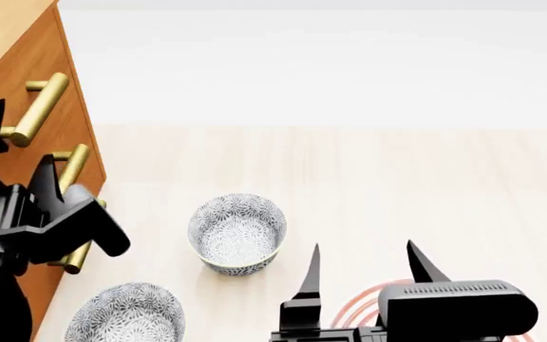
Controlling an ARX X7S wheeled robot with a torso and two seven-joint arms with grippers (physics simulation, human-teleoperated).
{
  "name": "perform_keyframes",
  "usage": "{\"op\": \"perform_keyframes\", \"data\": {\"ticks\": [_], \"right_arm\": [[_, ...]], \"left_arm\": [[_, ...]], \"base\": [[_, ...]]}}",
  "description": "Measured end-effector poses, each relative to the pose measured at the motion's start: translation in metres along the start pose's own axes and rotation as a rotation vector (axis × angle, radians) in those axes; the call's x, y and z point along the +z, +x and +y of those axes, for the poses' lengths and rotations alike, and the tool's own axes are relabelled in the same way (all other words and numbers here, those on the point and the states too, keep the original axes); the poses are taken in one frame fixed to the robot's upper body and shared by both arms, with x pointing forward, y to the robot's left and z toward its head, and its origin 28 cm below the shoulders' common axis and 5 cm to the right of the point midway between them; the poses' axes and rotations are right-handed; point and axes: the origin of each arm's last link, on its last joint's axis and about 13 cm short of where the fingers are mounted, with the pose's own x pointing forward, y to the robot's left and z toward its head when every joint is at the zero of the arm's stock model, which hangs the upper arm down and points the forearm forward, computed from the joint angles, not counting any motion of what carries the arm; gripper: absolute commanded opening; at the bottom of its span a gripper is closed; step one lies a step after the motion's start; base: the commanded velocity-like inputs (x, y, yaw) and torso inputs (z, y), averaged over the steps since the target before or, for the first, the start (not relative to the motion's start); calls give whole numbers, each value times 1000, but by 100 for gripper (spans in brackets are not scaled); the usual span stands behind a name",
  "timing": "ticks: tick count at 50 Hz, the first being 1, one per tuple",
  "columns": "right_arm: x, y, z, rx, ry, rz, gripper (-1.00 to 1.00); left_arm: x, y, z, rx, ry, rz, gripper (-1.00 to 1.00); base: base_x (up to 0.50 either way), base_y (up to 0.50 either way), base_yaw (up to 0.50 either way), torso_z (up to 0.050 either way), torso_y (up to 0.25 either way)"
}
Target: Open the top drawer of the cabinet.
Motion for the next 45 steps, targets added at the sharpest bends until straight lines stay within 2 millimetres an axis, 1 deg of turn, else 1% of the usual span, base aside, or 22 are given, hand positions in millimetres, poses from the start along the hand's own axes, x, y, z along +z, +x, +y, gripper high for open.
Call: {"op": "perform_keyframes", "data": {"ticks": [20, 34, 35, 45], "right_arm": [[-3, 1, -2, -6, 3, 8, 100], [-5, 1, -2, -7, 6, 12, 100], [-5, 1, -2, -7, 6, 12, 100], [-4, 1, -2, -6, 7, 10, 100]], "left_arm": [[-4, 22, -8, 94, 139, 1, 100], [-7, 31, -18, 103, 167, 11, 100], [-8, 31, -19, 103, 168, 13, -100], [-10, 32, -27, 70, 162, 26, -100]], "base": [[0, 0, 0, 0, 0], [0, 0, 0, 0, 0], [0, 0, 0, 0, 0], [0, 0, 0, 0, 1]]}}
